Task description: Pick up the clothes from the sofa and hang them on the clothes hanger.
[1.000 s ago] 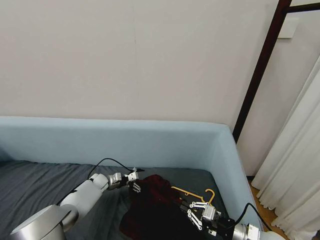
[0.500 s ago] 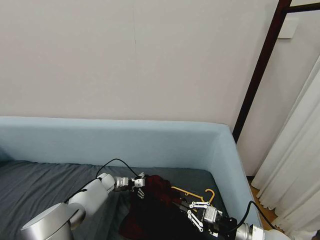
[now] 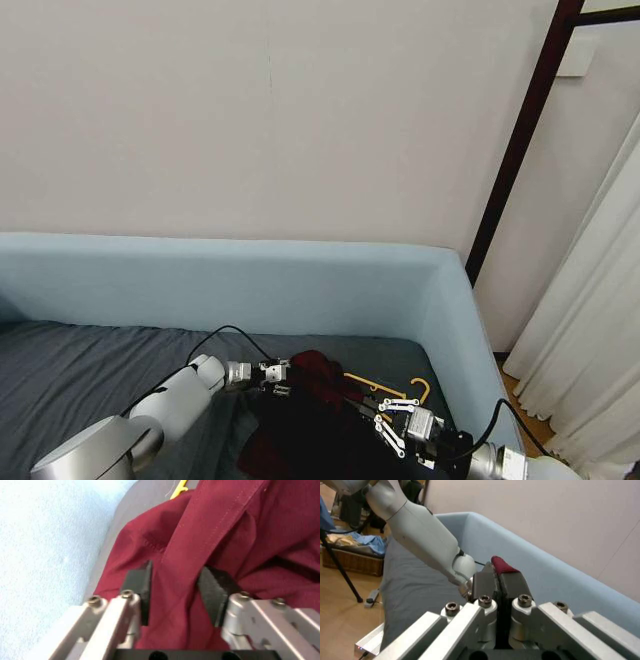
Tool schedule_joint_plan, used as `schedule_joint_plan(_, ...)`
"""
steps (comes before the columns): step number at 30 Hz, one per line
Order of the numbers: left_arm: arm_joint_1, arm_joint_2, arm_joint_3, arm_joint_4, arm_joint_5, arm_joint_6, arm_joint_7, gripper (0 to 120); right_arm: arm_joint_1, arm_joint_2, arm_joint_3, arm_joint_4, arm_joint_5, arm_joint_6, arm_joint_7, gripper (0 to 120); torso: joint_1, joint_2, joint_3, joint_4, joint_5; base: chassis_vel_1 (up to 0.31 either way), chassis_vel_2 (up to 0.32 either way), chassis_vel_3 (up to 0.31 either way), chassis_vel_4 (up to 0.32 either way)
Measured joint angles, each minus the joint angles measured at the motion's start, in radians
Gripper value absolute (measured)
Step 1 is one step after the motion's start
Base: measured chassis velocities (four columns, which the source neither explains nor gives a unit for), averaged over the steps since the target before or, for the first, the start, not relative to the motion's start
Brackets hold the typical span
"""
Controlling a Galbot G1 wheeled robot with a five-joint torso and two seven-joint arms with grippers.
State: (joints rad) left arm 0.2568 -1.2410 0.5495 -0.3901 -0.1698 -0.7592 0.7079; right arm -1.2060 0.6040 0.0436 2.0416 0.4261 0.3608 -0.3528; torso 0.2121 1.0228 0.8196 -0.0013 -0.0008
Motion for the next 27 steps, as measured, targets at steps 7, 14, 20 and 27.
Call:
schedule_joint_plan(7, 0.003, 0.003, -0.015, -0.014, -0.015, 0.004, -0.007, 7, 0.003, 0.006, -0.002, -0.015, -0.004, 0.008, 0.004, 0, 0.0, 0.0, 0.0, -0.0001, -0.0001, 0.0, 0.0, 0.0, 0.0)
schedule_joint_plan(14, 0.017, 0.04, -0.053, -0.07, -0.056, 0.008, -0.047, 0, 0.008, 0.024, -0.002, -0.046, -0.008, 0.011, 0.029, 0, 0.0, 0.0, 0.0, 0.0001, -0.0001, 0.0, 0.0, 0.0, 0.0)
schedule_joint_plan(20, 0.028, 0.085, -0.108, -0.151, -0.109, -0.001, -0.095, 0, 0.023, 0.032, 0.007, -0.072, -0.006, -0.005, 0.09, 0, 0.0, 0.0, 0.0, 0.0, -0.0002, 0.0, 0.0, 0.0, 0.0)
schedule_joint_plan(27, 0.002, 0.171, -0.159, -0.284, -0.136, 0.012, -0.229, 0, 0.065, 0.038, 0.037, -0.094, 0.087, -0.081, 0.219, 0, 0.0, 0.0, 0.0, -0.0002, -0.0001, 0.0, 0.0, 0.0, 0.0)
